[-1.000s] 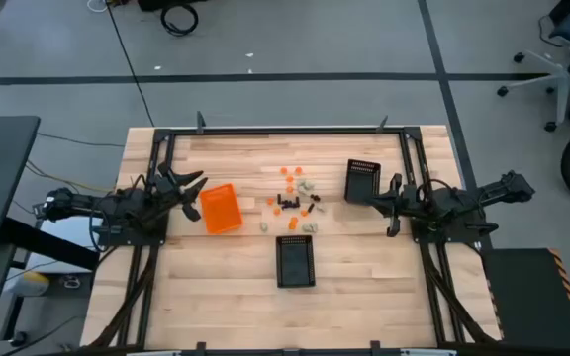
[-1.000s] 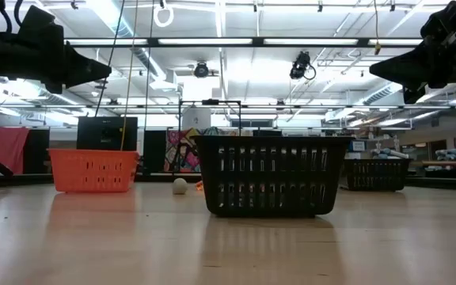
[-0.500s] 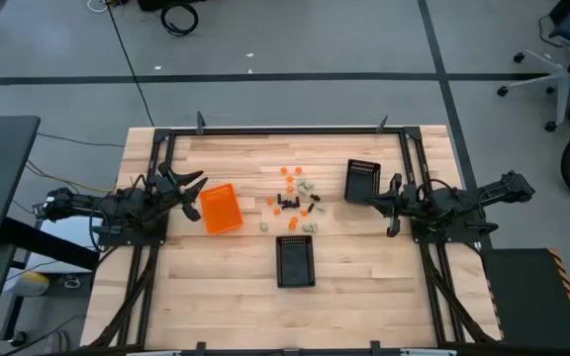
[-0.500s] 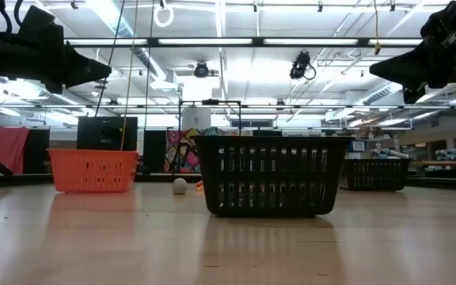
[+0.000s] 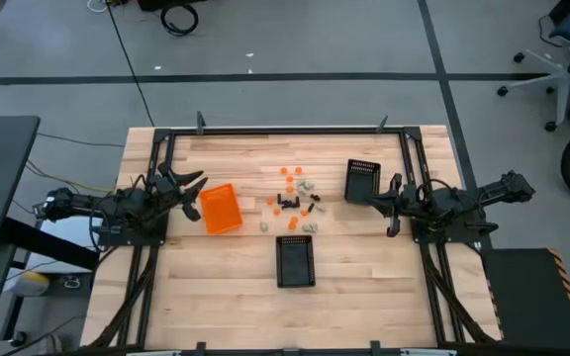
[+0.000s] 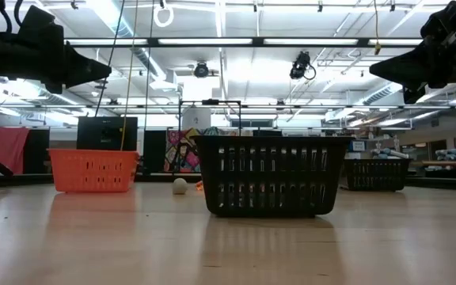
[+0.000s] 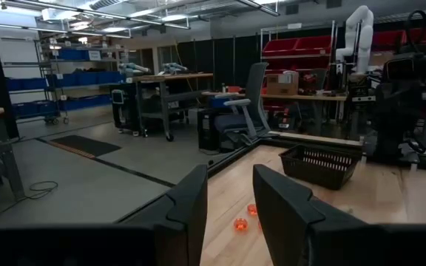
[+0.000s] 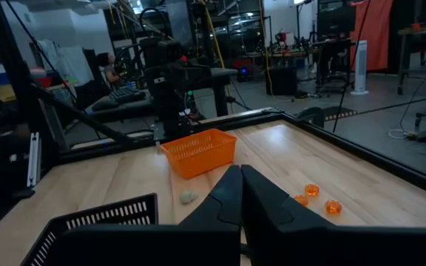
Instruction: Sort Halloween decoration
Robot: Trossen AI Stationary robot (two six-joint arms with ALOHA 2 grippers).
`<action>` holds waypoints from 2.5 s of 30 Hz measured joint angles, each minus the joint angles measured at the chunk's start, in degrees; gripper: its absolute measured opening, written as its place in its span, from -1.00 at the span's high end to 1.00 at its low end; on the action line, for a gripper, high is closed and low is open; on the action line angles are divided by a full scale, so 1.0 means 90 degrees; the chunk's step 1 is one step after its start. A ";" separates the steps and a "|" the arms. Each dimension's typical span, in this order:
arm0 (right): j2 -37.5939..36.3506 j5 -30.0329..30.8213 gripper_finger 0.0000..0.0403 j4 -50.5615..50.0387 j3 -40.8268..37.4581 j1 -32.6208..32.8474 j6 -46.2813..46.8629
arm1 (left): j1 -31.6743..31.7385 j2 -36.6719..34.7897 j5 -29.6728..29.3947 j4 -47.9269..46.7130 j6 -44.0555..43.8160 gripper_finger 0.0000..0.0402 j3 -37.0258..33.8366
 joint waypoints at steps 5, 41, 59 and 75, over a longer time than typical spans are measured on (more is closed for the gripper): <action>-0.0002 -0.0001 0.96 0.0000 0.0001 0.0001 0.0000 | 0.0000 0.0000 -0.0001 0.0000 -0.0001 0.42 0.0001; 0.0000 0.0191 0.96 0.0002 0.0002 0.0000 -0.0223 | 0.0000 -0.0002 0.0006 0.0757 -0.2917 0.42 -0.0001; 0.0000 0.0558 0.96 0.1346 0.0002 0.0001 0.0136 | 0.0000 0.0001 0.0002 0.0805 -0.2687 0.42 0.0000; 0.0273 0.0788 0.96 0.1496 0.0002 -0.0106 0.1206 | 0.0000 0.0001 -0.0001 0.0840 -0.2702 0.42 -0.0002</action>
